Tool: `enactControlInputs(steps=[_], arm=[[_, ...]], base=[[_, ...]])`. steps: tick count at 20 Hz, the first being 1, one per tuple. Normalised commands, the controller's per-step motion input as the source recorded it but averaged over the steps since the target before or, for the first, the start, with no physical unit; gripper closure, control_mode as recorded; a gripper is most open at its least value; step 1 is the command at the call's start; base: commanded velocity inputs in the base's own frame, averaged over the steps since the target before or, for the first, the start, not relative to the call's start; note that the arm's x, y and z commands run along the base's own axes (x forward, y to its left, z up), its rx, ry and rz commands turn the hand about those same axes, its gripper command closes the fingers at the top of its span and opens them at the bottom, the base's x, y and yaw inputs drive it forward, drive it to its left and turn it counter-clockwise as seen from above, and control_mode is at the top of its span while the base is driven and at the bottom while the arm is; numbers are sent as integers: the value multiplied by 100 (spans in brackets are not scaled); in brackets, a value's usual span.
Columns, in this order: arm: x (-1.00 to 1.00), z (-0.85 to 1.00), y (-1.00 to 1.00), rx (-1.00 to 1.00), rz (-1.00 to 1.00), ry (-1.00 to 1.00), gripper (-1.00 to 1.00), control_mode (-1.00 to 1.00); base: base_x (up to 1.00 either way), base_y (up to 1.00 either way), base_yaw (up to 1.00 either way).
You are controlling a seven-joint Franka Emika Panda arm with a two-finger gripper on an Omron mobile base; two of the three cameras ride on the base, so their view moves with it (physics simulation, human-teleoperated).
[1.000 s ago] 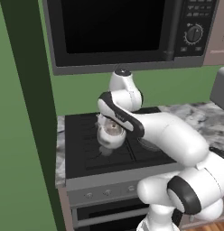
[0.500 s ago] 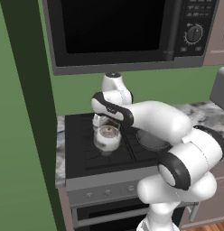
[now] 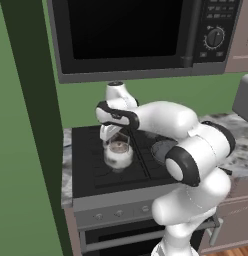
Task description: Pick the kettle from the counter and place it on a stove burner. Then turn the burner on.
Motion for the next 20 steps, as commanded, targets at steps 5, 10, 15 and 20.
enactControlInputs(steps=[5, 10, 15, 20], arm=[[11, -18, 0, -5, 1, 11, 100, -100], [2, -19, 0, 0, 0, 0, 100, -100], [0, -11, 0, 0, 0, -6, 100, -100], [0, -11, 0, 0, 0, -11, 100, -100]], base=[[0, 0, 0], [0, 0, 0], [0, 0, 0], [0, 0, 0]])
